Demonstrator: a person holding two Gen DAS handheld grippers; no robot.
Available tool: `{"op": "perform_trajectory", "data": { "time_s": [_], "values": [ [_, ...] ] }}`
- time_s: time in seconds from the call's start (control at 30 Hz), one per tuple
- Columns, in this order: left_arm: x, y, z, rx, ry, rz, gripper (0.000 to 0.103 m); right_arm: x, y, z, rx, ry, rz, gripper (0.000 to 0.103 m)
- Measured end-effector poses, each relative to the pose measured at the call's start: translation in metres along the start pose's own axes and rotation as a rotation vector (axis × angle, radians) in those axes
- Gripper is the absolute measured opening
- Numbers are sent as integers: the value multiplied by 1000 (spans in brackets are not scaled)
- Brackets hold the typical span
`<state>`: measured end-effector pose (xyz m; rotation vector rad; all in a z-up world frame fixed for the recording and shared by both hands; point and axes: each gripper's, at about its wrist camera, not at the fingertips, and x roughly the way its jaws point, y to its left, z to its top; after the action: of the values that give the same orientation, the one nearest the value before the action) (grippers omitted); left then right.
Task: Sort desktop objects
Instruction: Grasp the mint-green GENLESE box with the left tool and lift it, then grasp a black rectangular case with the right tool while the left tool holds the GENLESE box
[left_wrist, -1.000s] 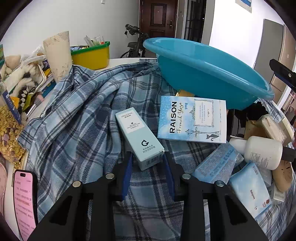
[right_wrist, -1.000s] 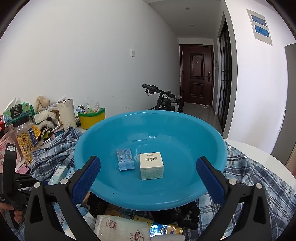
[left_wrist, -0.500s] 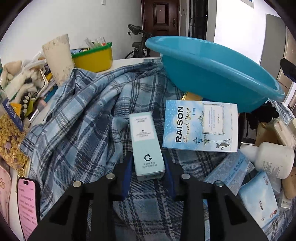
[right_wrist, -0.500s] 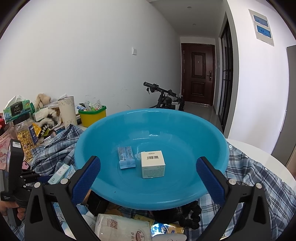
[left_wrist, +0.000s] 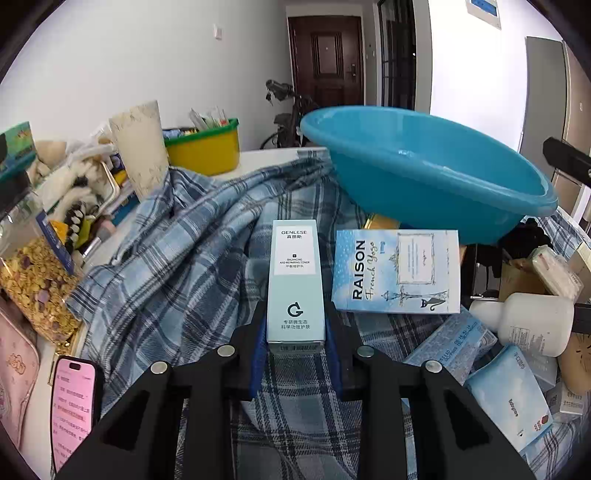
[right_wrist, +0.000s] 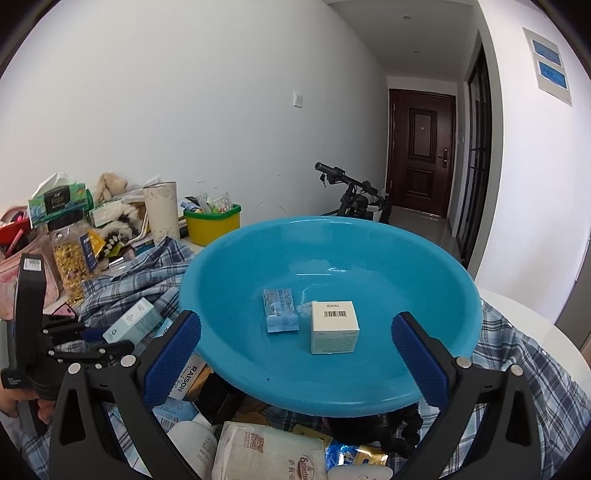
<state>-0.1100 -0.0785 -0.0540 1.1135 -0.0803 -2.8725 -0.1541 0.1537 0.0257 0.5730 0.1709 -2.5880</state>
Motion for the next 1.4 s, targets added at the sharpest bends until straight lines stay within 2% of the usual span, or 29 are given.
{"op": "perform_trajectory", "data": {
  "time_s": [0.17, 0.3, 0.47, 0.6, 0.77, 0.87, 1.0, 1.07, 1.2, 1.27, 1.4],
  "values": [
    [-7, 0, 1, -2, -33, -5, 30, -7, -2, 6, -29, 27, 51, 103],
    [-12, 2, 1, -15, -59, -28, 30, -28, -4, 2, -50, 37, 25, 103],
    [-17, 9, 0, -53, -81, -66, 30, -73, -4, -31, -101, 69, 18, 103],
    [-19, 8, 0, -45, -88, -72, 30, -88, 3, -58, -168, 147, 17, 103],
    [-21, 2, -1, -18, -98, -54, 30, -84, 20, -75, -203, 201, 69, 85],
    [-21, 5, 0, -30, -96, -58, 30, -72, 25, -82, -200, 229, 103, 84],
    [-21, 7, -1, -43, -94, -65, 30, -59, 23, -90, -215, 270, 100, 78],
    [-20, 8, 0, -42, -94, -65, 30, -54, 18, -93, -201, 300, 95, 65],
    [-20, 6, 0, -36, -92, -67, 30, -48, 12, -97, -179, 315, 96, 60],
    [-19, 6, 0, -37, -92, -68, 30, -49, 12, -96, -172, 309, 113, 44],
    [-19, 7, 0, -37, -92, -67, 30, -50, 14, -94, -186, 308, 109, 35]
  ]
}}
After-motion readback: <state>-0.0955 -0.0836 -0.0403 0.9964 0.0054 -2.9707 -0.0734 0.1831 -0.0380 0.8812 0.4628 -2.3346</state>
